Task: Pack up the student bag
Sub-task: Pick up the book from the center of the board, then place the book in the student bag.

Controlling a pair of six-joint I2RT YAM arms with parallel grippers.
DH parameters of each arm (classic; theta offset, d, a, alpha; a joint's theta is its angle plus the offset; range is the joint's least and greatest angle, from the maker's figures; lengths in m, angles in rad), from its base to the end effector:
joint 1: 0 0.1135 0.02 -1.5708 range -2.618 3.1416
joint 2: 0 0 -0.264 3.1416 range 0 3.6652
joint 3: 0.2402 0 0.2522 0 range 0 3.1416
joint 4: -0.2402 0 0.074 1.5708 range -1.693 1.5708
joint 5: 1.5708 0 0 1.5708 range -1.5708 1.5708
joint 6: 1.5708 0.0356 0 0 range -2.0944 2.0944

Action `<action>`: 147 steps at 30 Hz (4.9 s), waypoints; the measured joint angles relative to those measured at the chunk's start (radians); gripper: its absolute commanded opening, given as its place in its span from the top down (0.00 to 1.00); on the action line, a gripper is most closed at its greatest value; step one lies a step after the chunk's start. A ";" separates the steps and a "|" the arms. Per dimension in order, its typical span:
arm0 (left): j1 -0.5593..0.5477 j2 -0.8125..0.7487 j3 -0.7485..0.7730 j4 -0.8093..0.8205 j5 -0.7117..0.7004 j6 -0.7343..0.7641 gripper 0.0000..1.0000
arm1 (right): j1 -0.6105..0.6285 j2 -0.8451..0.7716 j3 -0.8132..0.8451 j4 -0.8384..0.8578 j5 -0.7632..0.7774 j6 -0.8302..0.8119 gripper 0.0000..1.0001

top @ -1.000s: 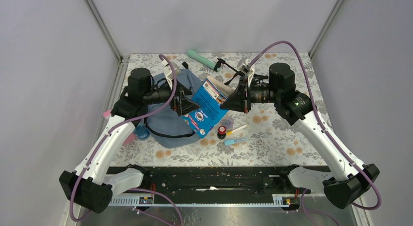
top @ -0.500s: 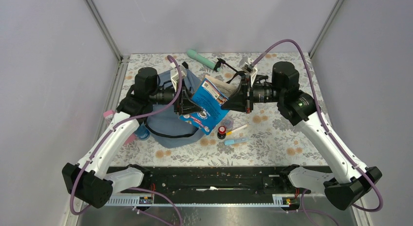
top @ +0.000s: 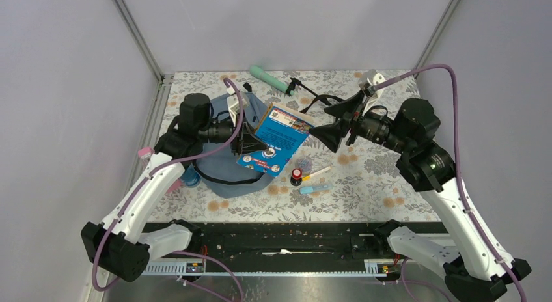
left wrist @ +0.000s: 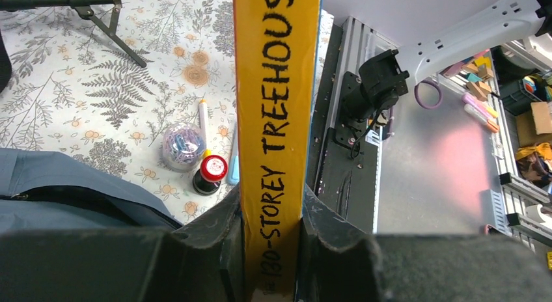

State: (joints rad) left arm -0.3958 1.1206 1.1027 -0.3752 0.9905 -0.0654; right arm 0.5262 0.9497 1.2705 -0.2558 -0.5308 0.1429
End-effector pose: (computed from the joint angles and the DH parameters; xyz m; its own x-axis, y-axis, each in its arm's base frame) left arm 0.2077 -0.1190 0.3710 -0.4131 0.1338 -0.9008 0.8991 0.2172 -0.3800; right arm 0.1504 0.1082 0.4692 -0.0683 0.1024 -0.9924 -0.8691 0.4824 0.1096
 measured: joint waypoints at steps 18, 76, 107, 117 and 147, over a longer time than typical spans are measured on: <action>-0.097 -0.012 0.000 -0.164 0.040 0.126 1.00 | -0.002 0.197 0.079 -0.174 -0.193 -0.054 0.00; -0.201 -0.100 -0.203 -0.222 -0.614 0.234 0.01 | -0.244 0.050 -0.298 -0.031 0.021 0.229 1.00; -0.274 -0.104 -0.262 -0.310 -0.981 0.169 0.23 | -0.410 0.085 -0.401 0.143 -0.164 0.428 1.00; -0.296 -0.012 -0.262 -0.307 -0.993 0.158 0.25 | -0.412 0.078 -0.410 0.152 -0.171 0.431 1.00; -0.476 0.014 -0.261 -0.293 -1.506 0.130 0.99 | -0.416 0.061 -0.454 0.164 -0.203 0.460 1.00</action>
State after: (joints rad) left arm -0.8715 1.1343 0.8413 -0.6682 -0.5156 0.0650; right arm 0.1101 1.0111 0.8165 -0.0914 -0.7334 0.6025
